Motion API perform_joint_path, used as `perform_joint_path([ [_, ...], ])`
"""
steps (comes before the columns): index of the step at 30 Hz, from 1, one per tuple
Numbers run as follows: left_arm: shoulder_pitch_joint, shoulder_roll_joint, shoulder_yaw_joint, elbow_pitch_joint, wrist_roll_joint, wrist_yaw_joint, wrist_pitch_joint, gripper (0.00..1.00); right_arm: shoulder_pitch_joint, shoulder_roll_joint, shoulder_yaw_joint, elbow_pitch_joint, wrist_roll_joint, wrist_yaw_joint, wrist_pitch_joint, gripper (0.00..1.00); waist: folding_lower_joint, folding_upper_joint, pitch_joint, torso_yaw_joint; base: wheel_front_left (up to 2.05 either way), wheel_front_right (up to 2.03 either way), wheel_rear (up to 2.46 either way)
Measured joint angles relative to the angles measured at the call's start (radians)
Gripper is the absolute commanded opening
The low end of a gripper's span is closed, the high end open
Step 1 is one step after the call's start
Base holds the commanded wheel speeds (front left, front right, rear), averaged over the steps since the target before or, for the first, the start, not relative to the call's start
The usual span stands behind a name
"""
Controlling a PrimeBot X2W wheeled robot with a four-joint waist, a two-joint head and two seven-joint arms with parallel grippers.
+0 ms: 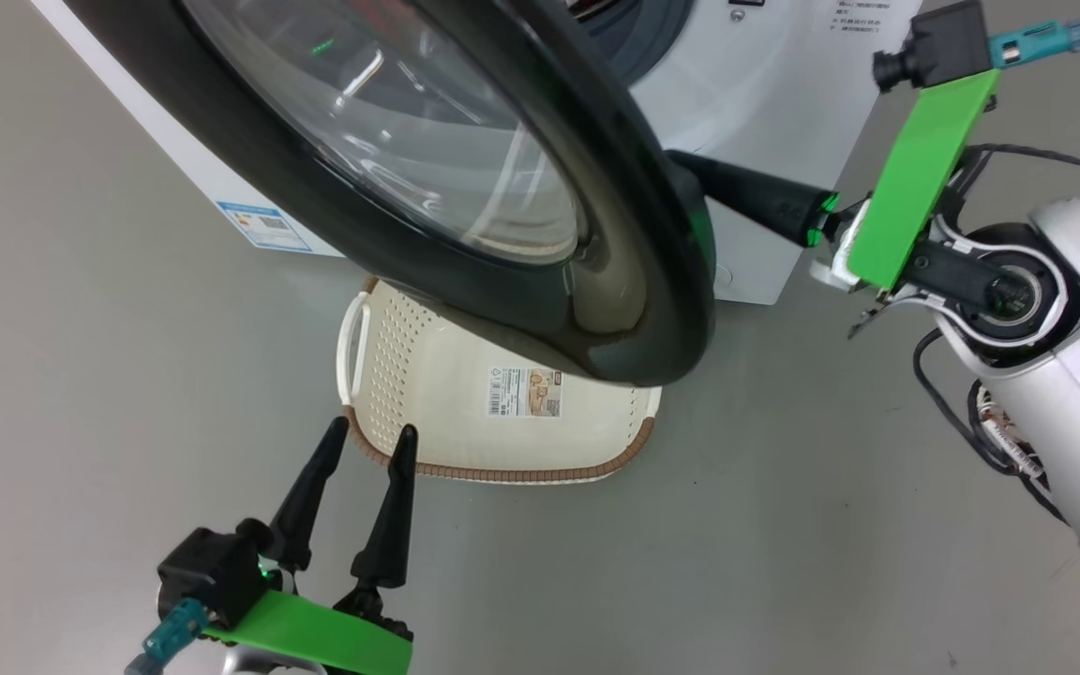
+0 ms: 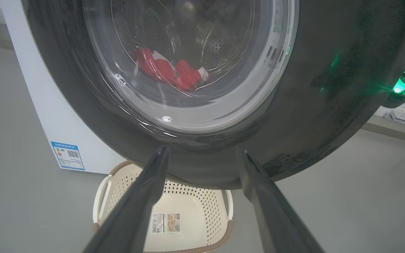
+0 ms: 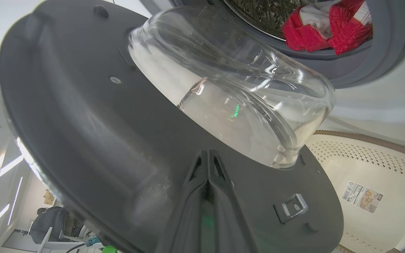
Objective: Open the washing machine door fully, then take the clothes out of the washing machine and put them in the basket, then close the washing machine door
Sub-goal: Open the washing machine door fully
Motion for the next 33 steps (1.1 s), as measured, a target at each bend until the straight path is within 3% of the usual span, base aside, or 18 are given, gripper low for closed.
perform_joint_path([
  [14,0.008,-0.003,0.008,-0.002,0.005,0.000,0.000,1.00,0.041,0.023,0.001,-0.018,-0.036,0.000,-0.036,0.00,0.0000,0.0000,-0.016,0.002,0.00,0.00,0.00],
  [15,0.013,-0.003,0.011,-0.002,0.005,0.000,0.000,1.00,0.048,0.023,-0.004,-0.016,-0.037,0.000,-0.047,0.15,0.0000,0.0000,-0.018,0.001,0.00,0.00,0.00],
  [17,0.023,-0.003,0.015,-0.002,0.005,0.000,0.000,1.00,0.063,0.021,-0.016,-0.012,-0.043,0.000,-0.068,0.26,0.0000,0.0000,-0.021,-0.003,0.00,0.00,0.00],
  [20,0.024,-0.003,0.021,-0.002,0.005,0.000,0.000,1.00,0.082,0.016,-0.034,-0.012,-0.063,0.000,-0.115,0.59,0.0000,0.0000,-0.024,-0.011,0.00,0.00,0.00],
  [22,0.024,-0.002,0.025,-0.002,0.005,0.000,0.000,1.00,0.099,0.013,-0.048,-0.012,-0.066,0.000,-0.144,1.00,-0.0001,0.0000,-0.024,-0.018,0.00,0.00,0.00],
  [33,0.044,0.005,0.048,0.000,0.006,0.000,0.000,1.00,0.298,-0.010,-0.084,-0.032,-0.060,0.000,-0.243,1.00,-0.0001,0.0000,-0.044,-0.054,0.00,0.00,0.00],
])
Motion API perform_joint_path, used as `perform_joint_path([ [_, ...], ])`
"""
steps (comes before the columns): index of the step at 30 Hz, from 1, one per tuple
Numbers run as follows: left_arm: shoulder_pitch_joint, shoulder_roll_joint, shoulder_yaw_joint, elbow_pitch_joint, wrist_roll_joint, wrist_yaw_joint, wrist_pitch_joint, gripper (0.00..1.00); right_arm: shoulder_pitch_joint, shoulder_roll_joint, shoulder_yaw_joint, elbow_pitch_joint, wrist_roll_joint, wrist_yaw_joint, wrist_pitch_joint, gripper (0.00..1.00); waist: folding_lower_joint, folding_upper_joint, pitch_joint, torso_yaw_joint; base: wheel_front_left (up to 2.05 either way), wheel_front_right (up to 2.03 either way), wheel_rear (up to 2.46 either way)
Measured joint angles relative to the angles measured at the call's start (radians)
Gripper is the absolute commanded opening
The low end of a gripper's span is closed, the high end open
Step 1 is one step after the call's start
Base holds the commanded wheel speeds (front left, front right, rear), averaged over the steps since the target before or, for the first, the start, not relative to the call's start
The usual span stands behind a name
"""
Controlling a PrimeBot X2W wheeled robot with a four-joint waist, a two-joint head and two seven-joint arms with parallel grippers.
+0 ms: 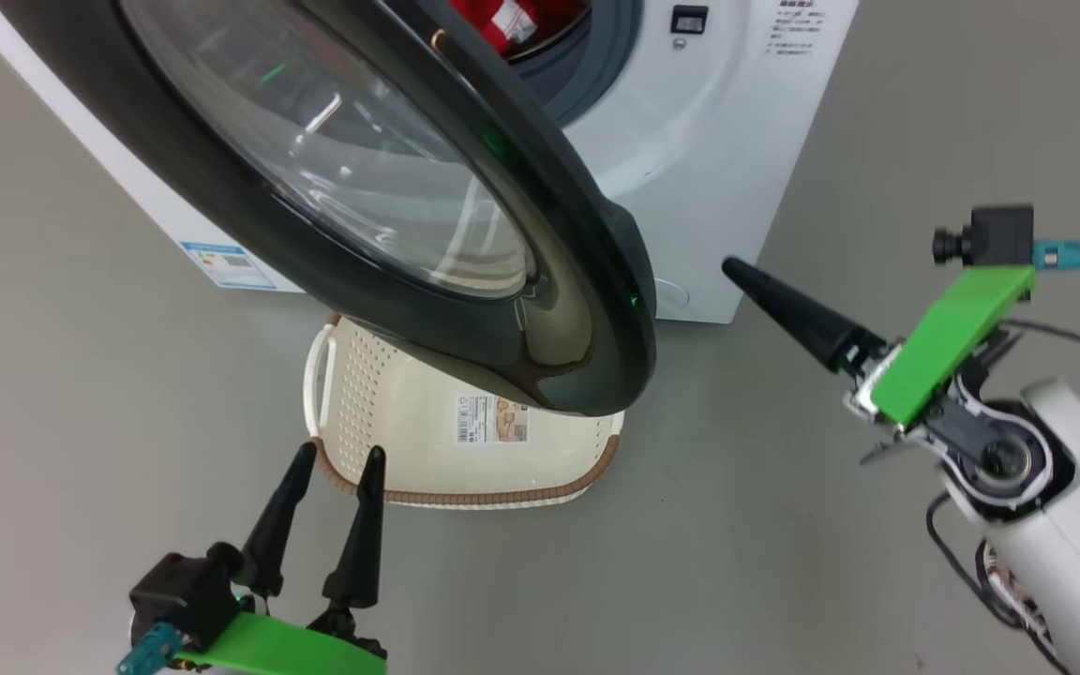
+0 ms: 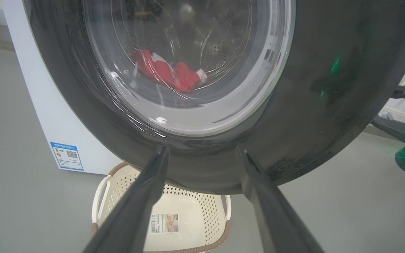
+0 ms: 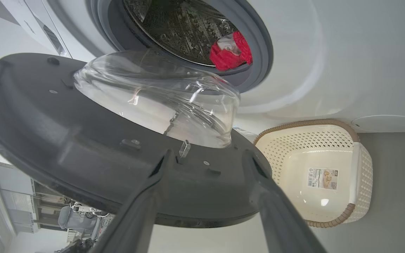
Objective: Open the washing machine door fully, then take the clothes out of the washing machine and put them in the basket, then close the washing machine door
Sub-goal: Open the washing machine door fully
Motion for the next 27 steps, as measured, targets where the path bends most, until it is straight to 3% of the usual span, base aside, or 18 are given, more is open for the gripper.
perform_joint_path([
  [14,0.023,0.004,0.047,-0.002,0.001,0.000,0.000,1.00,0.235,0.007,-0.034,-0.035,0.007,0.000,-0.123,1.00,0.0000,0.0000,-0.018,-0.058,0.00,0.00,0.00],
  [27,0.045,0.020,0.061,-0.003,0.010,0.000,0.000,1.00,0.360,0.032,0.002,-0.036,-0.048,0.000,-0.256,1.00,0.0000,0.0000,-0.038,-0.119,0.00,0.00,0.00],
])
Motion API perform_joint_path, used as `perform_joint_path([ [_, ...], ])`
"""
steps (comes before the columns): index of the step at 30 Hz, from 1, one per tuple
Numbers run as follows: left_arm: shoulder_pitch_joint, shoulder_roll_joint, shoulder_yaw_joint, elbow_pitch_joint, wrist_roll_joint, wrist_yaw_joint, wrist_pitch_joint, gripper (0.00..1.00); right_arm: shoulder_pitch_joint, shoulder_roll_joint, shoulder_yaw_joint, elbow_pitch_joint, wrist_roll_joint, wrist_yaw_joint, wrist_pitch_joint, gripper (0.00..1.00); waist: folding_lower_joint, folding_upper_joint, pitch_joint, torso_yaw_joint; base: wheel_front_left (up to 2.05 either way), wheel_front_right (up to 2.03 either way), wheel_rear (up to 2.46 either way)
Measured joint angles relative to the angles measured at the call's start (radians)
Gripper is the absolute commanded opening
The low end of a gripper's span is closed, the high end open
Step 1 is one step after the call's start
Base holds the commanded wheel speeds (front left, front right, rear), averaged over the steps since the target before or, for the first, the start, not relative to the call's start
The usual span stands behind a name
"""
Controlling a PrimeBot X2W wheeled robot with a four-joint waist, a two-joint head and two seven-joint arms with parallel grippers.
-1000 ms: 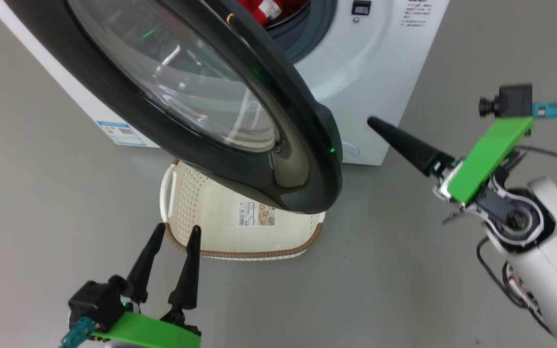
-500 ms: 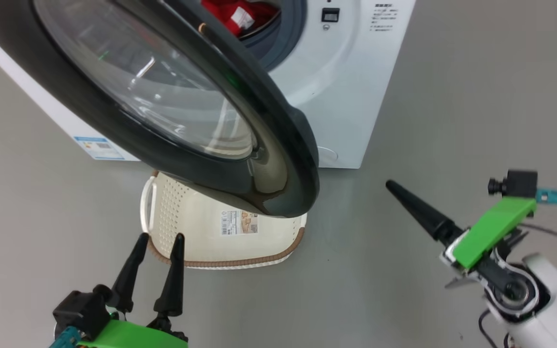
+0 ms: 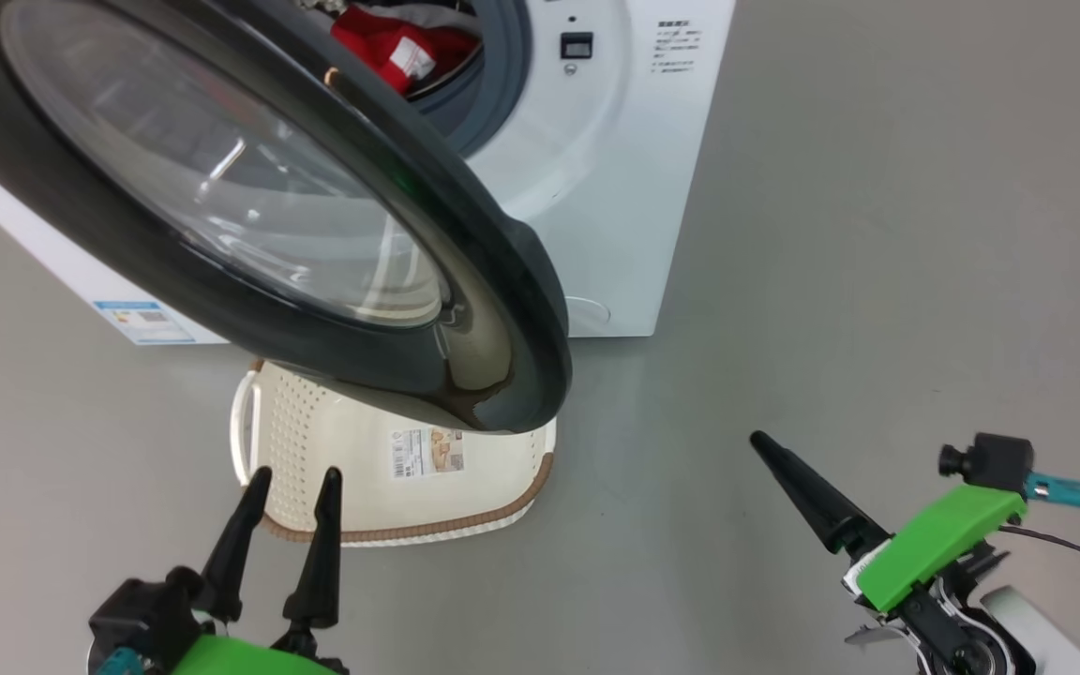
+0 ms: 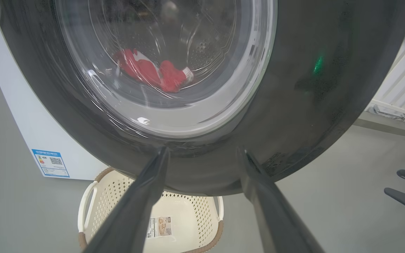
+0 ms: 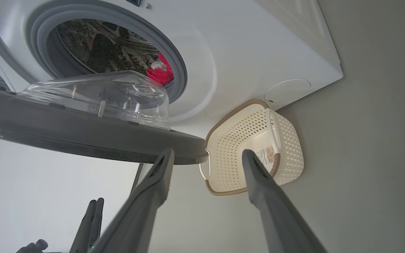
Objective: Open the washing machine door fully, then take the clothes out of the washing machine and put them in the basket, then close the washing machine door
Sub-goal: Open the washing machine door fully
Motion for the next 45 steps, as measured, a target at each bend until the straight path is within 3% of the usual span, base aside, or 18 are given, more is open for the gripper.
perform_joint_path([
  [5,0.019,0.002,0.009,0.000,0.000,0.000,0.000,1.00,0.024,-0.013,0.013,0.009,-0.077,0.000,-0.129,1.00,0.0000,0.0000,-0.008,-0.019,0.00,0.00,0.00],
  [9,0.019,0.002,0.014,0.000,0.000,0.000,0.000,1.00,0.039,-0.050,0.082,0.078,-0.211,0.000,-0.240,1.00,0.0000,0.0000,-0.016,-0.028,0.00,0.00,0.00],
  [15,0.034,0.002,0.016,0.003,0.000,0.000,0.000,1.00,0.039,-0.045,0.131,0.197,-0.373,0.000,-0.293,1.00,0.0000,0.0000,-0.026,-0.040,0.00,0.00,0.00],
  [22,0.035,0.002,0.018,0.003,0.007,0.000,0.000,1.00,0.065,0.025,-0.089,0.196,-0.669,0.000,-0.294,1.00,0.0000,0.0000,-0.028,-0.045,0.00,0.00,0.00],
  [31,0.035,0.001,0.017,0.003,0.007,0.000,0.000,1.00,0.198,0.175,-0.382,0.040,-1.113,0.000,-0.297,1.00,0.0000,0.0000,-0.034,-0.037,0.00,0.00,0.00],
  [38,0.036,0.001,0.016,0.004,0.007,0.000,0.000,1.00,0.246,0.248,-0.502,-0.121,-1.298,0.001,-0.298,1.00,0.0000,0.0000,-0.038,-0.033,0.00,0.00,0.00],
  [45,0.037,0.000,0.012,0.004,0.007,0.000,0.000,1.00,0.274,0.276,-0.531,-0.162,-1.337,0.001,-0.301,1.00,0.0000,0.0000,-0.040,-0.028,0.00,0.00,0.00],
])
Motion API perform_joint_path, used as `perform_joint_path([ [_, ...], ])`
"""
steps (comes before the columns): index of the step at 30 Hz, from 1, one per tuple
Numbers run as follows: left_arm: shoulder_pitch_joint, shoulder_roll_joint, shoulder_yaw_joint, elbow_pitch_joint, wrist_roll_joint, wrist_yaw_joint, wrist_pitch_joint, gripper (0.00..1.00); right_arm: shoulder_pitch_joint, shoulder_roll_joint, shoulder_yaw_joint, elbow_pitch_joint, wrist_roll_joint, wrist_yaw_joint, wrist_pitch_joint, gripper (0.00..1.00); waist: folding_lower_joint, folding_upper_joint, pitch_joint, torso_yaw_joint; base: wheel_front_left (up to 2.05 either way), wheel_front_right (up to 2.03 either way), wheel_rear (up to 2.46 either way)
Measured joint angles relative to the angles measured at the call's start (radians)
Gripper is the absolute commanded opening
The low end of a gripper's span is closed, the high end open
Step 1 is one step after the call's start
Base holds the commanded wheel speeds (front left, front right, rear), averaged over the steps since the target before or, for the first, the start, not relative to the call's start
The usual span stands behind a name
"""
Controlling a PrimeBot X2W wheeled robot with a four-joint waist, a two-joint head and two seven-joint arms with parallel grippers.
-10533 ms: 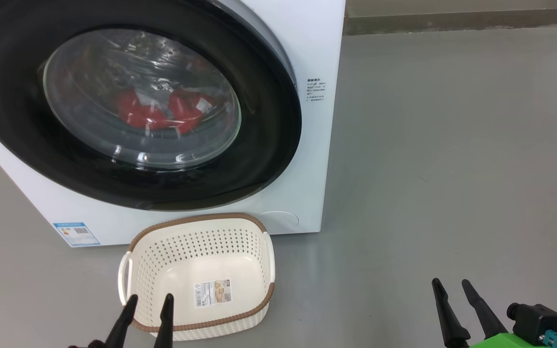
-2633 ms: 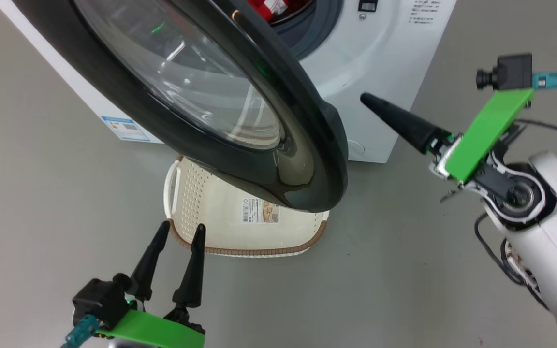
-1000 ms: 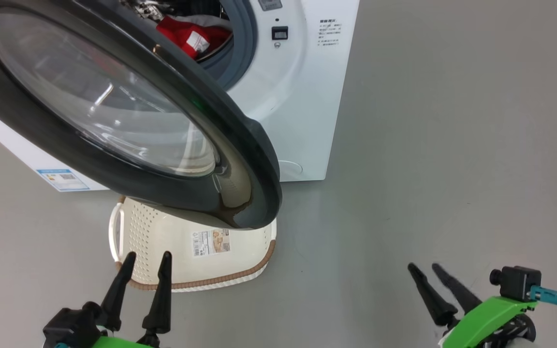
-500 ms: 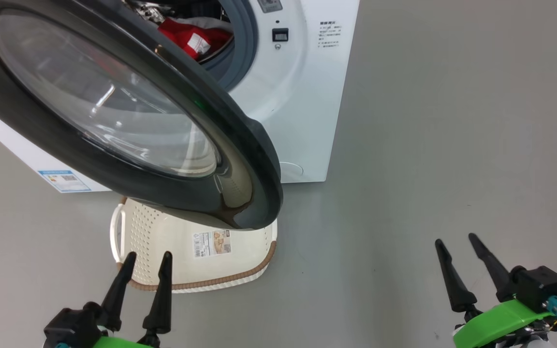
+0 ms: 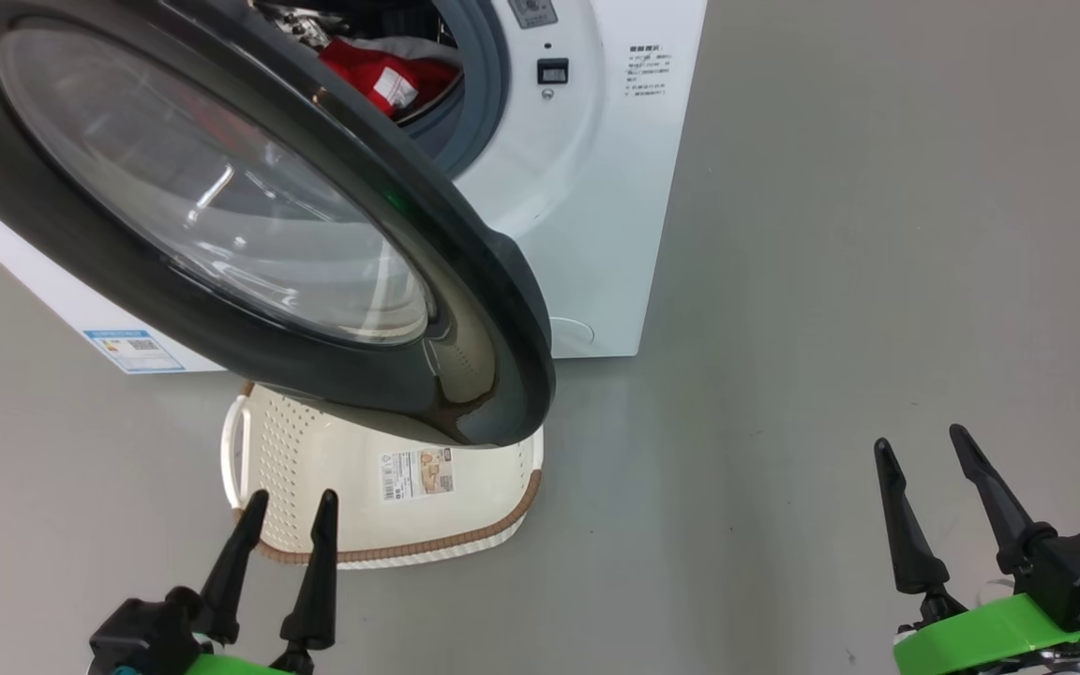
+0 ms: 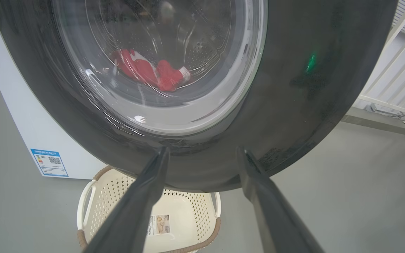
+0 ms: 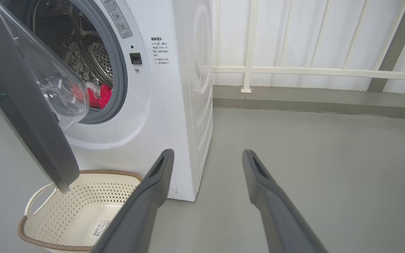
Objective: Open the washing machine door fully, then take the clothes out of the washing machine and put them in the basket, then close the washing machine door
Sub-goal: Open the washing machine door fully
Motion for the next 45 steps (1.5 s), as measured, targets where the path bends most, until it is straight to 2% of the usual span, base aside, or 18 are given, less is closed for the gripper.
perform_joint_path([
  [15,0.002,-0.001,-0.001,0.001,0.000,0.000,0.000,1.00,0.005,0.005,-0.005,-0.016,0.006,0.000,0.000,1.00,0.0000,0.0000,-0.001,0.005,0.00,0.00,0.00],
  [21,0.002,-0.003,-0.004,0.000,0.000,0.000,0.000,1.00,-0.026,0.009,0.034,-0.037,0.116,0.000,0.000,1.00,0.0000,0.0000,0.010,0.009,0.00,0.00,0.00],
  [22,0.002,-0.003,-0.004,0.000,0.000,0.000,0.000,1.00,-0.026,0.009,0.034,-0.037,0.116,0.000,0.000,0.75,0.0000,0.0000,0.010,0.009,0.00,0.00,0.00],
  [23,0.002,-0.003,-0.006,0.000,0.000,0.000,0.000,1.00,-0.041,0.008,0.045,-0.037,0.145,0.000,0.000,0.27,0.0000,0.0000,0.012,0.011,0.00,0.00,0.00],
  [24,0.002,-0.003,-0.009,0.000,0.000,0.000,0.000,1.00,-0.074,0.011,0.055,-0.048,0.192,0.000,0.000,0.00,0.0000,0.0000,0.015,0.015,0.00,0.00,0.00],
  [26,0.001,-0.003,-0.011,0.000,0.000,0.000,0.000,1.00,-0.092,0.011,0.053,-0.055,0.224,0.000,0.000,0.00,0.0000,0.0000,0.017,0.018,0.00,0.00,0.00],
  [29,0.000,-0.003,-0.016,0.000,0.000,0.000,0.000,1.00,-0.169,0.009,0.047,-0.077,0.356,0.000,0.000,0.00,0.0000,0.0000,0.025,0.032,0.00,0.00,0.00],
  [31,0.000,-0.003,-0.017,0.000,0.000,0.000,0.000,1.00,-0.188,0.009,0.049,-0.077,0.388,0.000,0.000,0.00,0.0000,0.0000,0.027,0.036,0.00,0.00,0.00],
  [36,-0.004,-0.005,-0.026,0.001,-0.001,0.000,0.000,1.00,-0.282,-0.001,0.131,-0.056,0.550,0.000,0.000,0.00,0.0000,0.0000,0.036,0.058,0.00,0.00,0.00],
  [40,-0.011,-0.008,-0.040,0.002,-0.003,0.000,0.000,1.00,-0.344,-0.053,0.224,-0.016,0.709,0.000,0.000,0.00,0.0000,0.0000,0.043,0.079,0.00,0.00,0.00],
  [45,-0.013,-0.016,-0.050,0.007,-0.010,0.000,0.000,1.00,-0.427,-0.156,0.391,0.015,0.934,0.000,0.000,0.00,0.0000,0.0000,0.054,0.106,0.00,0.00,0.00],
])
